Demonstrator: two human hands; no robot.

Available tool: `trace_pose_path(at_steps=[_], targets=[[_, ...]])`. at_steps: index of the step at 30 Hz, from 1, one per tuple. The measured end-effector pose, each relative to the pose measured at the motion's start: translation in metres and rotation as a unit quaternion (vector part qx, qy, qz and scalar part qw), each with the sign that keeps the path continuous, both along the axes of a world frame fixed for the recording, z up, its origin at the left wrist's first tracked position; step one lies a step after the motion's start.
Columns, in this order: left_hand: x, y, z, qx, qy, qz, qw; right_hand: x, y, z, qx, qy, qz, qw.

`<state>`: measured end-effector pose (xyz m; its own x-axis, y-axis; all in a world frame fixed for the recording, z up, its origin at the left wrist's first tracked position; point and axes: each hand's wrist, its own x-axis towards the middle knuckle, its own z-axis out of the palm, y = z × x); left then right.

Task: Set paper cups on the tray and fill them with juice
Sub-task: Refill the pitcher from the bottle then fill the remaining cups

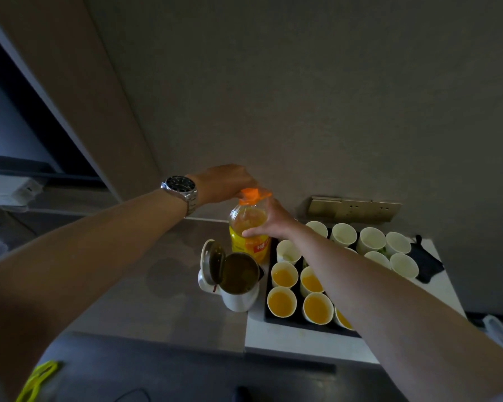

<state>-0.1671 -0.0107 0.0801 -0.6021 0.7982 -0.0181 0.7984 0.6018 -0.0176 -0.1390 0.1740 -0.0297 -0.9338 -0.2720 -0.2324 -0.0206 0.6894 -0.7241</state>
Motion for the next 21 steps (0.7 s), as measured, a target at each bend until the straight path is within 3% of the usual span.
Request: trace_pose_path(at_steps=[5,9,14,17,19,21], targets=[[0.011,-0.016,-0.025,0.177,-0.104,0.079,0.976,0.015,-0.004,0.001,-0.006,-0.009,-0.041,0.999],[0.035,-0.029,-0.033,0.301,-0.151,0.222,0.915,0.035,-0.004,0.009,0.004,-0.023,-0.083,0.996],[0.065,-0.046,-0.047,0.297,-0.12,0.4,0.859,0.087,-0.016,0.012,-0.051,0.044,-0.228,0.971],[0.082,-0.052,-0.051,0.232,-0.256,0.485,0.803,0.109,-0.028,0.012,-0.092,0.067,-0.237,0.965],[0.092,-0.059,-0.052,0.232,-0.344,0.525,0.743,0.114,-0.038,0.011,-0.105,0.04,-0.172,0.979],[0.101,-0.064,-0.055,0.229,-0.39,0.536,0.713,0.119,-0.046,0.014,-0.112,0.011,-0.113,0.987]])
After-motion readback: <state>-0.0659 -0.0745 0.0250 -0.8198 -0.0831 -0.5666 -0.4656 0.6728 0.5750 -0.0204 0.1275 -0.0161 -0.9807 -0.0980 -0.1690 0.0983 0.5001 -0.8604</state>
